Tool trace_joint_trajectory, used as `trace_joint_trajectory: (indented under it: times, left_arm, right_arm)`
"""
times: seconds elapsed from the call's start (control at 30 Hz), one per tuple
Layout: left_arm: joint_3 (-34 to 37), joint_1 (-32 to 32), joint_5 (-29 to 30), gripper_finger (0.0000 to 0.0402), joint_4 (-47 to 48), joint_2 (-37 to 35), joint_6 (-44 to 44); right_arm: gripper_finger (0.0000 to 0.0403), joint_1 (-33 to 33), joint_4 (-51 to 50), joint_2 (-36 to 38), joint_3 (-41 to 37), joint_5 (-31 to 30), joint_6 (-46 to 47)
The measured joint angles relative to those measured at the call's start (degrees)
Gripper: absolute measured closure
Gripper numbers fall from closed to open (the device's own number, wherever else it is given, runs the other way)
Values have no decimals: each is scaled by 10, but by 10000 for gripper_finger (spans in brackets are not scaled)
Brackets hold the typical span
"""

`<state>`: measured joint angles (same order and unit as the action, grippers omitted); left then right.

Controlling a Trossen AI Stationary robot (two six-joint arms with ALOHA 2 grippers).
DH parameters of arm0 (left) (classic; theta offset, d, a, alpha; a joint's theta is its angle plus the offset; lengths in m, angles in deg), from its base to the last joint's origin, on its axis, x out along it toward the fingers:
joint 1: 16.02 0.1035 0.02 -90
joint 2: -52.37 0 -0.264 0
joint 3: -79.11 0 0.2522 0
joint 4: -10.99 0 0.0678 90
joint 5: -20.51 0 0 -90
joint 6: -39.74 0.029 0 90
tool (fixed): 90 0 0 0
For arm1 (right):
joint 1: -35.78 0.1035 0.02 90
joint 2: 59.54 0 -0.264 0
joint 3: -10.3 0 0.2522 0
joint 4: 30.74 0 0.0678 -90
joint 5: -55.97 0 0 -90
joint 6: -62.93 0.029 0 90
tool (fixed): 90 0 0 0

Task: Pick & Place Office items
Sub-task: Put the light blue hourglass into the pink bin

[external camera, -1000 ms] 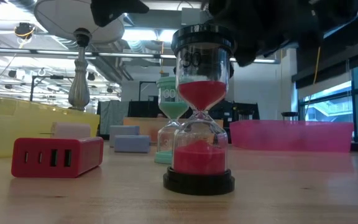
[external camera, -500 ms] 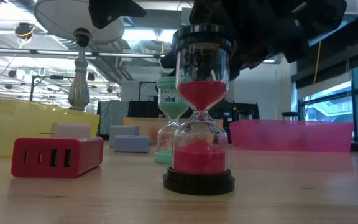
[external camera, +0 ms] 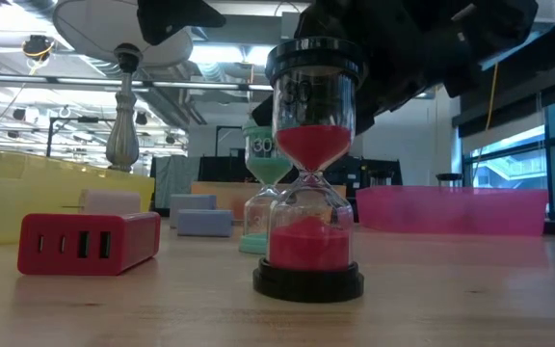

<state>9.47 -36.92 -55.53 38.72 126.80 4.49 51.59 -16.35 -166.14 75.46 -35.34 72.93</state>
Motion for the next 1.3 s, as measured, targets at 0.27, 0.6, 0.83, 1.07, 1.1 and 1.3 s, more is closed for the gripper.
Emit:
trace_joint_trajectory:
  times: [0.27, 0.6, 0.83, 1.07, 1.1, 1.3]
  left_arm:
    - [0, 0, 0, 121, 0, 0, 0]
    - [0, 0, 1, 121, 0, 0, 0]
    - [0, 0, 1, 121, 0, 0, 0]
    - [0, 0, 1, 121, 0, 0, 0]
    - [0, 0, 1, 121, 0, 0, 0]
    - [0, 0, 1, 121, 1, 0, 0]
  right_arm:
    - [80, 0, -3, 0, 0, 3, 0]
    - [166, 0, -3, 0, 0, 3, 0]
    - [200, 0, -3, 1, 0, 7, 14]
    - [193, -15, -28, 57, -1, 6, 37]
    - [192, -21, -44, 72, -1, -1, 31]
    - [198, -85, -228, 173, -1, -69, 16]
